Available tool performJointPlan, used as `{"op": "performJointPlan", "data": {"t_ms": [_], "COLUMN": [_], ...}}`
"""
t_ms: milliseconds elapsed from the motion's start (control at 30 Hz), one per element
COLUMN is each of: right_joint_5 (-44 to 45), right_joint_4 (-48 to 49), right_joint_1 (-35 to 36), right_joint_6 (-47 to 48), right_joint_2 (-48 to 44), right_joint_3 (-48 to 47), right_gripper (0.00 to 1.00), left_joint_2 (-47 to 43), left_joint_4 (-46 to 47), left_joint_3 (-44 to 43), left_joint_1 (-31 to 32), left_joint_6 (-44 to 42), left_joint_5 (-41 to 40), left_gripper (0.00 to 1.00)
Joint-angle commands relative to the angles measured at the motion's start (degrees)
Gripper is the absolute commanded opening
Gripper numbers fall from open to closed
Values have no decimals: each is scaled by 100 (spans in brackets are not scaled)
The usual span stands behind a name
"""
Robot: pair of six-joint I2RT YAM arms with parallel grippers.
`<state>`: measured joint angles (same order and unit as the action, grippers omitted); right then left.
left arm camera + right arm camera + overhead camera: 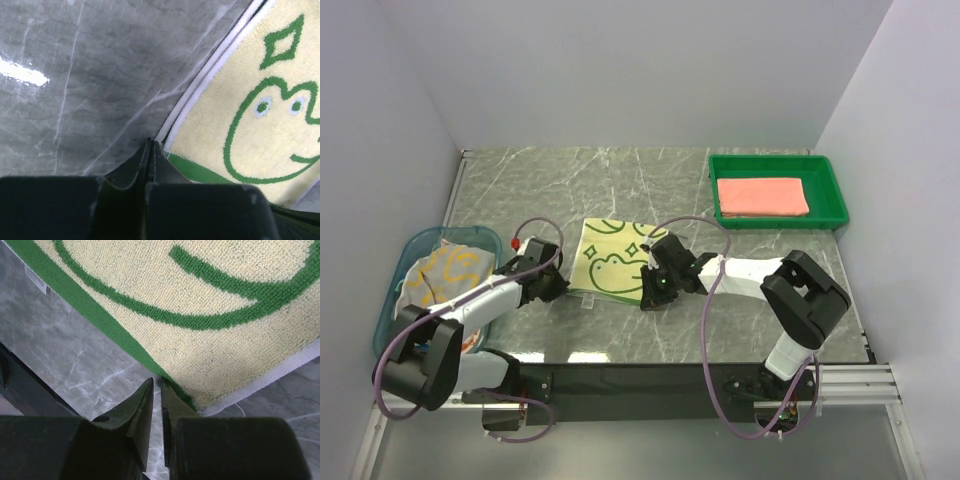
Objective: Fold and stack the towels
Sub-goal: Fold the towel
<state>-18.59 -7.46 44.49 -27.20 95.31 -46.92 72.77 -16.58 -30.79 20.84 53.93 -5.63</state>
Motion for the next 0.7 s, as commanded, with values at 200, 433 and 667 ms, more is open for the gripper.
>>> {"op": "performJointPlan", "data": {"t_ms": [200,433,667], "right_joint_5": [128,-303,-338], "right_joint_4": [-511,199,1220], "right_joint_1": [-28,7,253], "right_joint_6": [585,198,-609], "right_joint_2": [-353,-882,-6], "right_joint_3": [-116,-572,-1266], "right_gripper": [20,25,25], "left_joint_2": [-1343,-2039,-1890], "left_joint_4": [-583,-1181,-997], "left_joint_3": [618,205,-94], "left_joint_1": [52,43,34], "left_joint_6": [293,267,258], "left_joint_5": [114,9,194], "left_gripper": [18,51,58]}}
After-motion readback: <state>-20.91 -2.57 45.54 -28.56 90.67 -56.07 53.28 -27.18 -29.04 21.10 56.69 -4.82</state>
